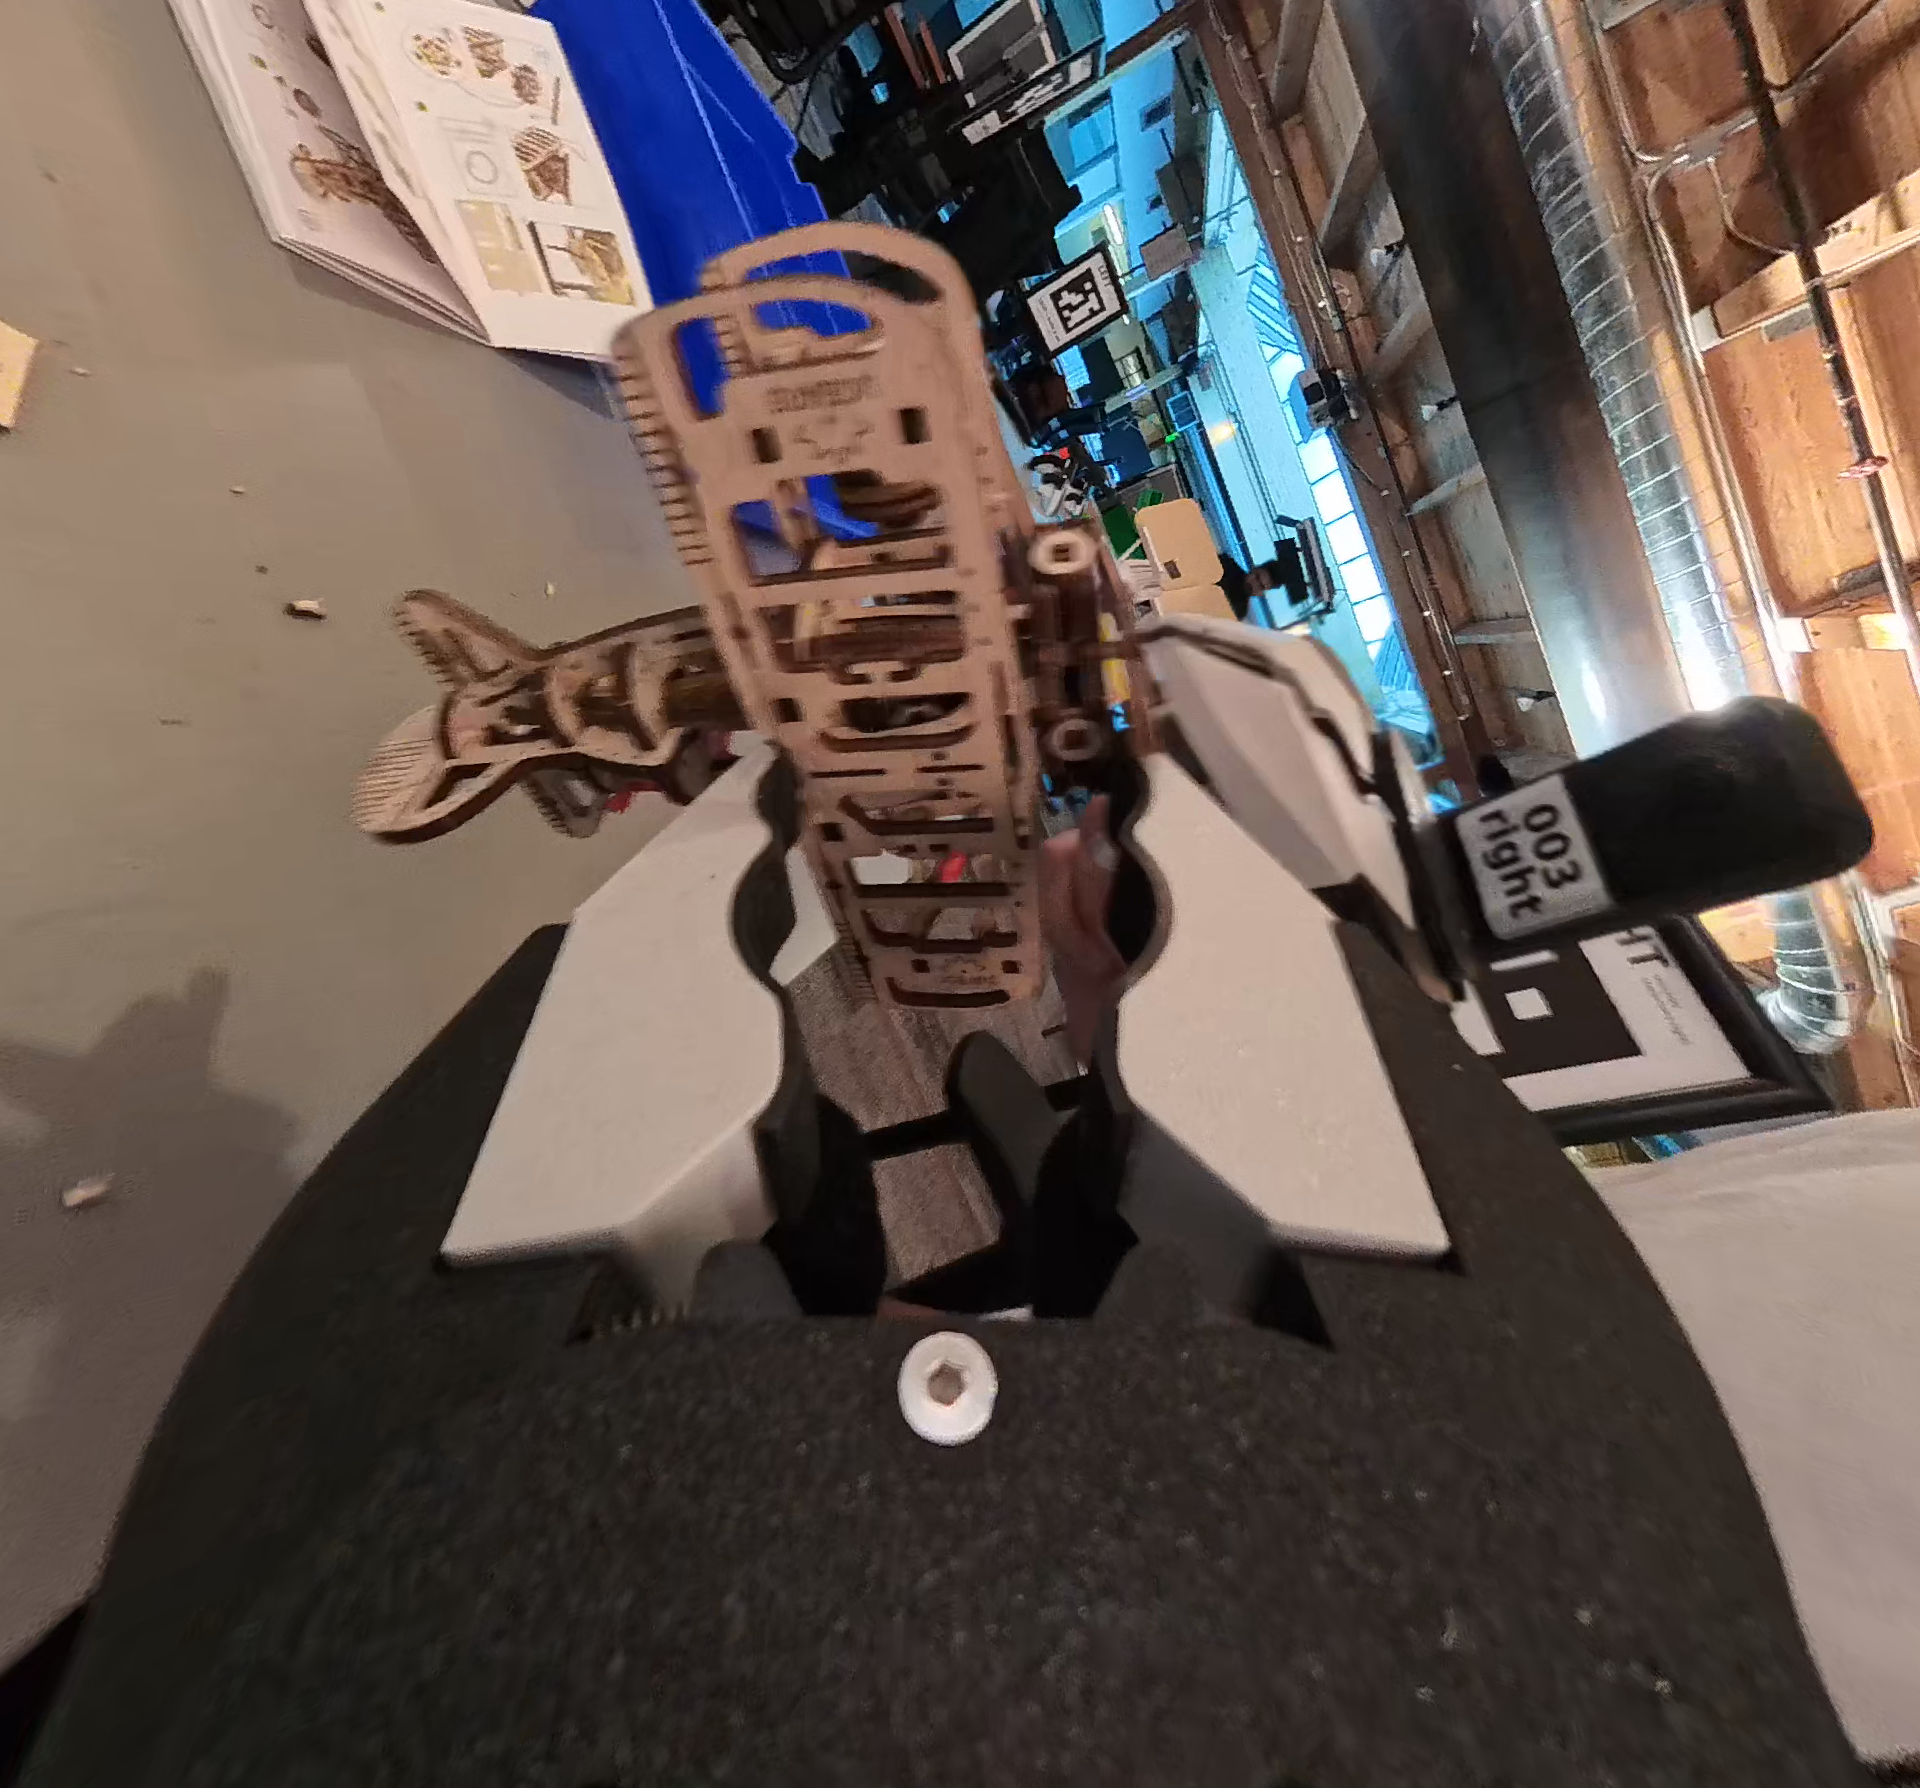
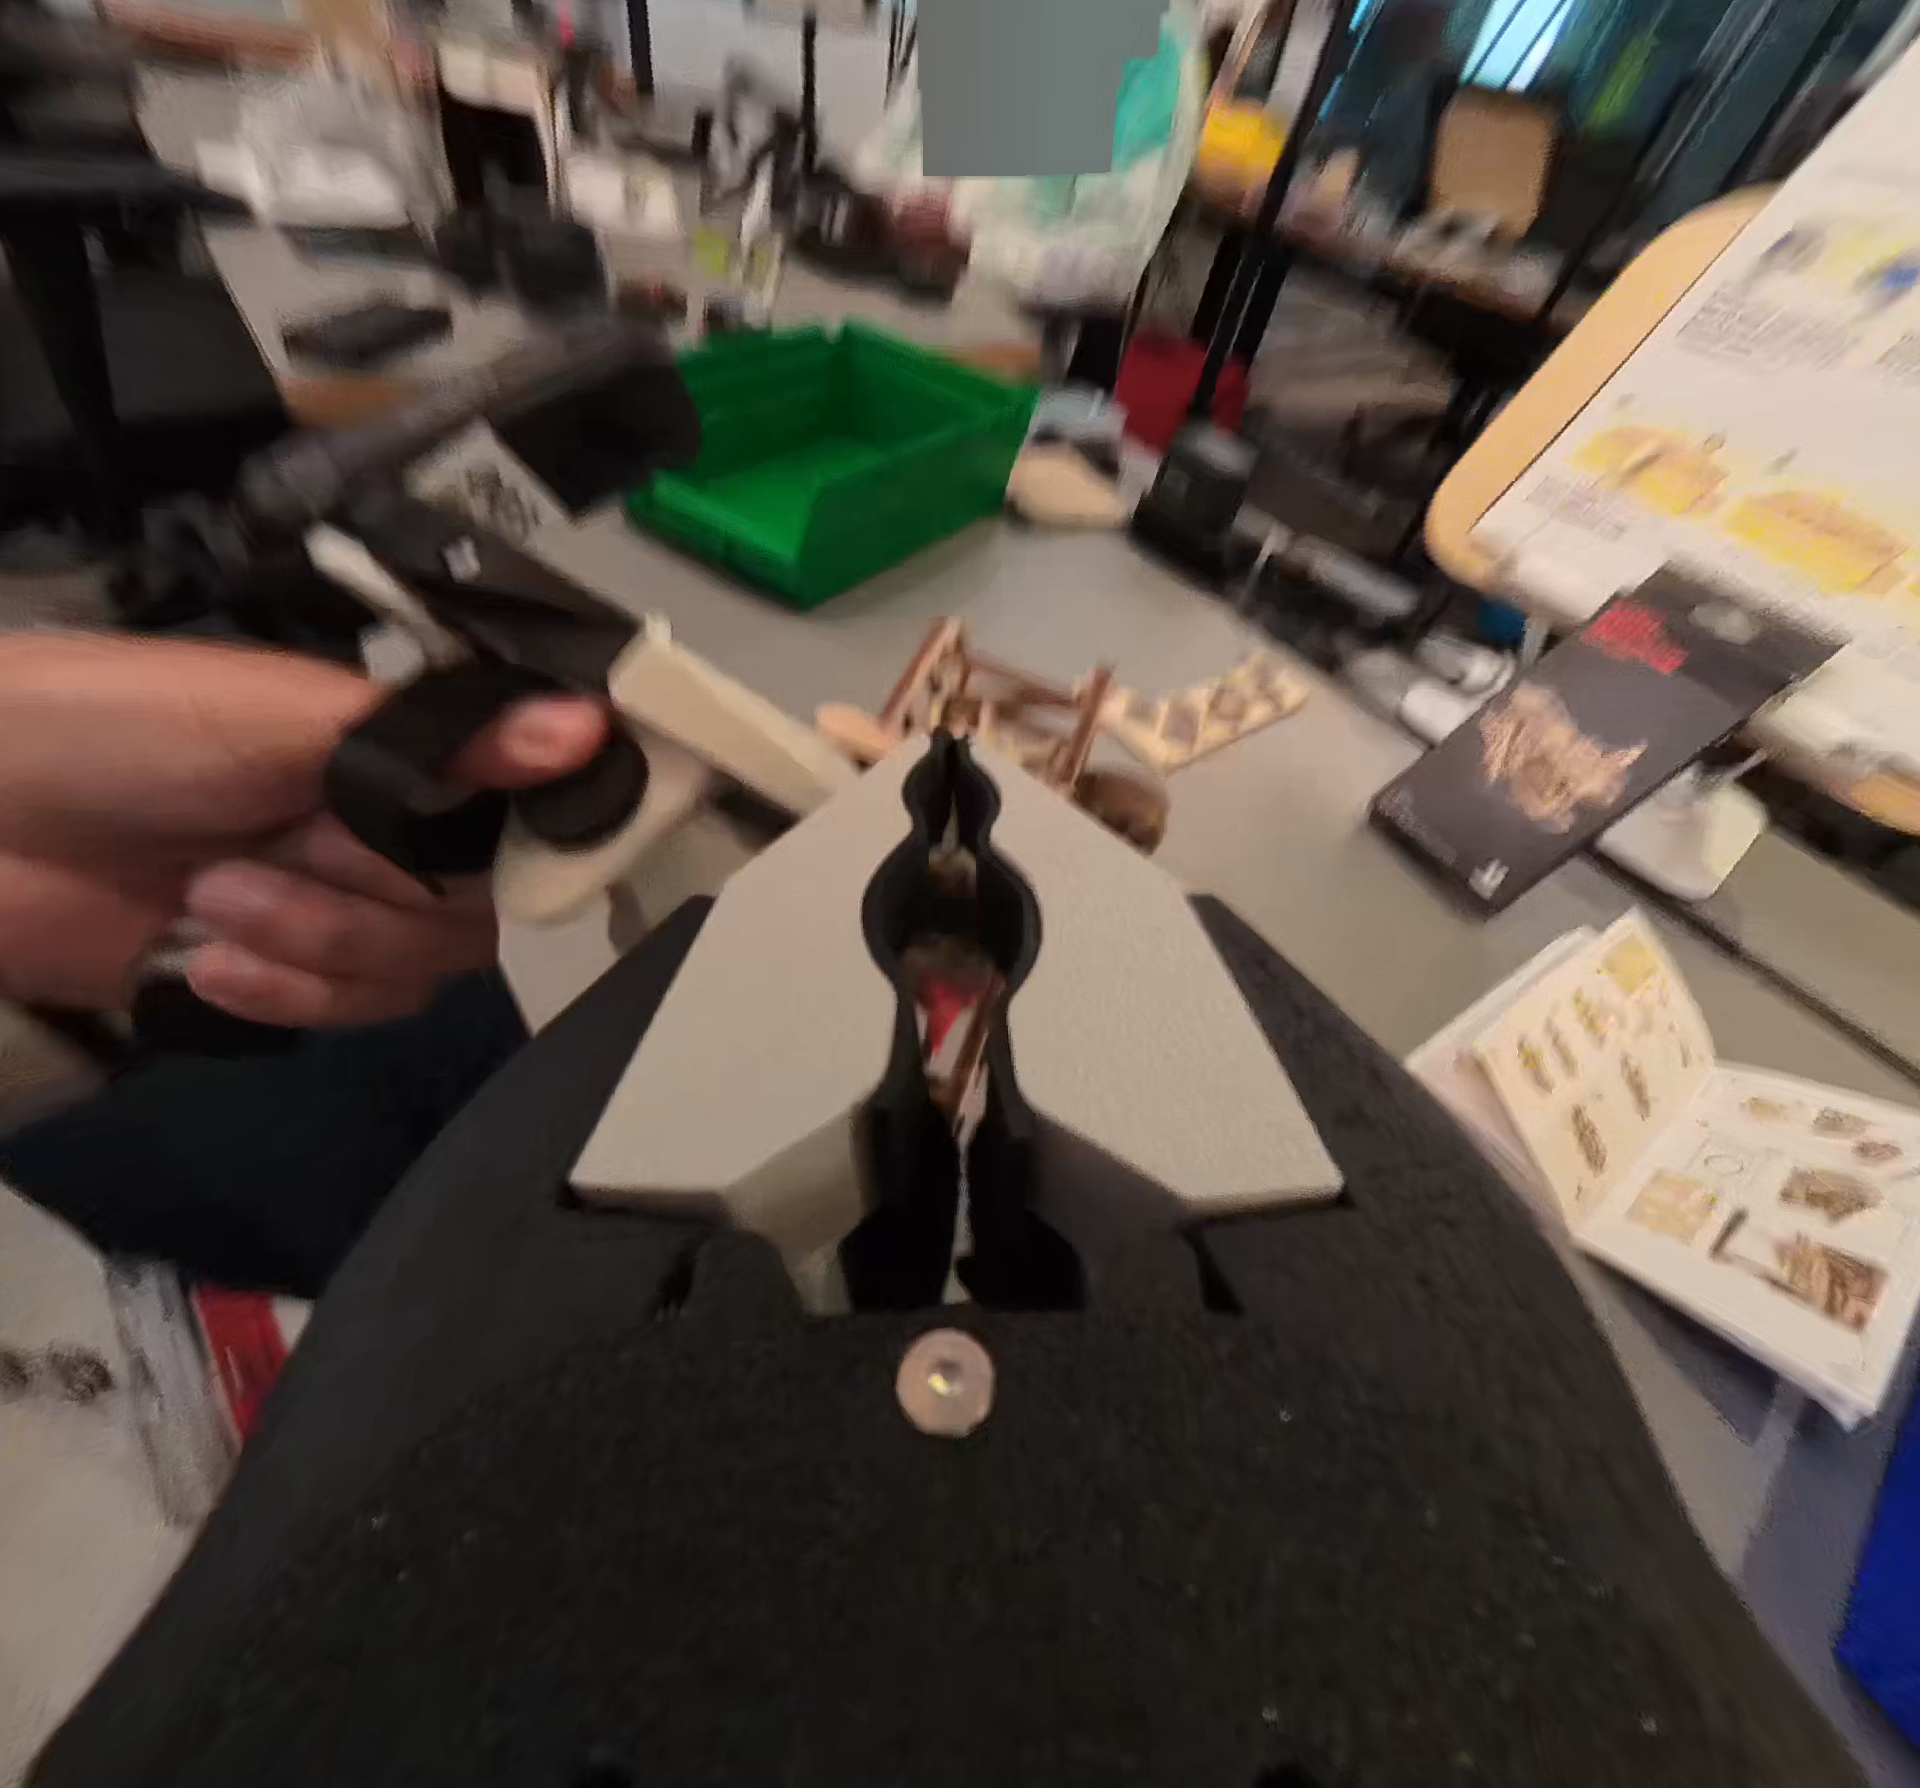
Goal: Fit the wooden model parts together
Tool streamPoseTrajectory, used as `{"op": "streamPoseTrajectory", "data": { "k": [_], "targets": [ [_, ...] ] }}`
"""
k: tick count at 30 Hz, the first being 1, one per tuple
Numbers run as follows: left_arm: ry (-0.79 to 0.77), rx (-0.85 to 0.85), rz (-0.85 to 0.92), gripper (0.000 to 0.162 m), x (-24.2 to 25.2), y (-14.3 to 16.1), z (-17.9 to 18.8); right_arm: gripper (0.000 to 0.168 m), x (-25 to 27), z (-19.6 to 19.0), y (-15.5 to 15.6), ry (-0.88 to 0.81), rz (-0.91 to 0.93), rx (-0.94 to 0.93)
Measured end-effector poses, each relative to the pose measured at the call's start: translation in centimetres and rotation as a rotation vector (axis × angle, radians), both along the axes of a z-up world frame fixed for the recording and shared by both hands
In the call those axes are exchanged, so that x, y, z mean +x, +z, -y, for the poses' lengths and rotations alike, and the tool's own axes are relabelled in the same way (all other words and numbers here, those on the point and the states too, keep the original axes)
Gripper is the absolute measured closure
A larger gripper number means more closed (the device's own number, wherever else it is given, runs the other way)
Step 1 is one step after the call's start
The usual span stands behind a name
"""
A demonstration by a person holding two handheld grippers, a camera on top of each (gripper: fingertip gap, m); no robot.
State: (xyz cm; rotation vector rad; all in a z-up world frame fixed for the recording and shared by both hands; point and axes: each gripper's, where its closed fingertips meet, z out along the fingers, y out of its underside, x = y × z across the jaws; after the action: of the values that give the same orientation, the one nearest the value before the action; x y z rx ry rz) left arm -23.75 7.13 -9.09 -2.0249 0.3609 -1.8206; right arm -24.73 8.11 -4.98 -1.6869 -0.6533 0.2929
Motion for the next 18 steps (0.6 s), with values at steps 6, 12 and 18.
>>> {"op": "streamPoseTrajectory", "data": {
  "k": [6, 12, 18],
  "targets": [
    [0.018, -0.022, 0.000, 0.105, -0.1, -0.4, -0.5, 0.168, 0.7, 0.4, 2.8, -0.054, -0.003, 0.119],
    [0.014, 0.005, 0.000, 0.105, 0.1, 0.0, -0.3, 0.168, 0.2, -0.2, -0.1, -0.060, 0.057, 0.046],
    [0.020, -0.021, 0.010, 0.105, 0.0, -0.5, -0.5, 0.168, 0.7, 1.1, 5.1, -0.089, 0.025, 0.263]
  ]
}}
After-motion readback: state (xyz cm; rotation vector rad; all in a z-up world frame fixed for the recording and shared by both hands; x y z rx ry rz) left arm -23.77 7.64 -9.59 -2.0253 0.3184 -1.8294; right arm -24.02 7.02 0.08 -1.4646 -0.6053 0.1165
